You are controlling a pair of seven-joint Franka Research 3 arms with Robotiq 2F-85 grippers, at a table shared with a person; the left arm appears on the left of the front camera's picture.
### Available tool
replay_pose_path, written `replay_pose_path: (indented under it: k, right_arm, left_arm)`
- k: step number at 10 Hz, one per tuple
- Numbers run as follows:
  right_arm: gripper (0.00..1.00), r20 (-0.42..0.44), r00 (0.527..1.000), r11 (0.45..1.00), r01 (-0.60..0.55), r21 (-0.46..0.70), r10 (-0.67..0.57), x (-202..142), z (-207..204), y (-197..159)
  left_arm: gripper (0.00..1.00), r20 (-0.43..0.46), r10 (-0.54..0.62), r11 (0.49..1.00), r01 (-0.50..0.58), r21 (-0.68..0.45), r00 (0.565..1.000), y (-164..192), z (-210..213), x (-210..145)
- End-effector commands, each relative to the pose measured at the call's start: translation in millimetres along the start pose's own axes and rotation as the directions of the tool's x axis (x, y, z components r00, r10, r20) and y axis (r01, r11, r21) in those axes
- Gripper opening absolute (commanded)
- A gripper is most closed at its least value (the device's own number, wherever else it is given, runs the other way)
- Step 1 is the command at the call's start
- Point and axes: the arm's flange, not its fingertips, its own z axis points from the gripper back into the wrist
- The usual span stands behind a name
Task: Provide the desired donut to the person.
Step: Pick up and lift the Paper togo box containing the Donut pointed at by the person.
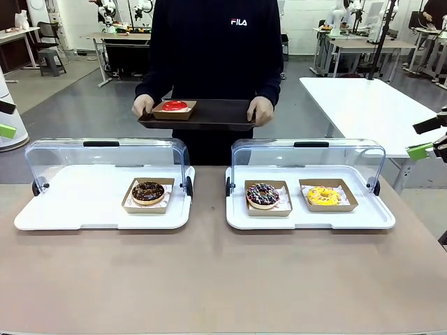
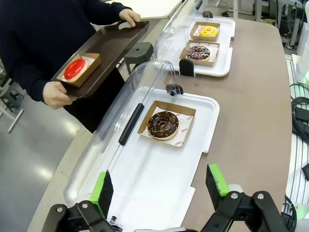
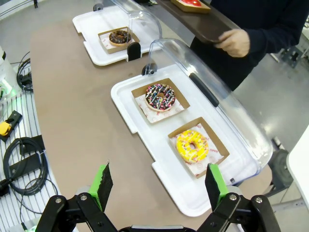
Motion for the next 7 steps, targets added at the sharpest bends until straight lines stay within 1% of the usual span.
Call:
replay_pose_path:
  k: [1,7]
  right_arm:
    - [1.00,0.019,1.000,1.000,-0.001,0.011,0.001,-0.2,-1.6,-0.6]
    - [1.00,0.019,1.000,1.000,-0.001,0.011,0.001,-0.2,-1.6,-0.6]
  left_arm:
    - [1.00,0.007,-0.001,1.000,0.001,0.003,1.000,-0.5,1.5,0.6]
    - [1.00,0.007,-0.001,1.000,0.001,0.003,1.000,-0.5,1.5,0.6]
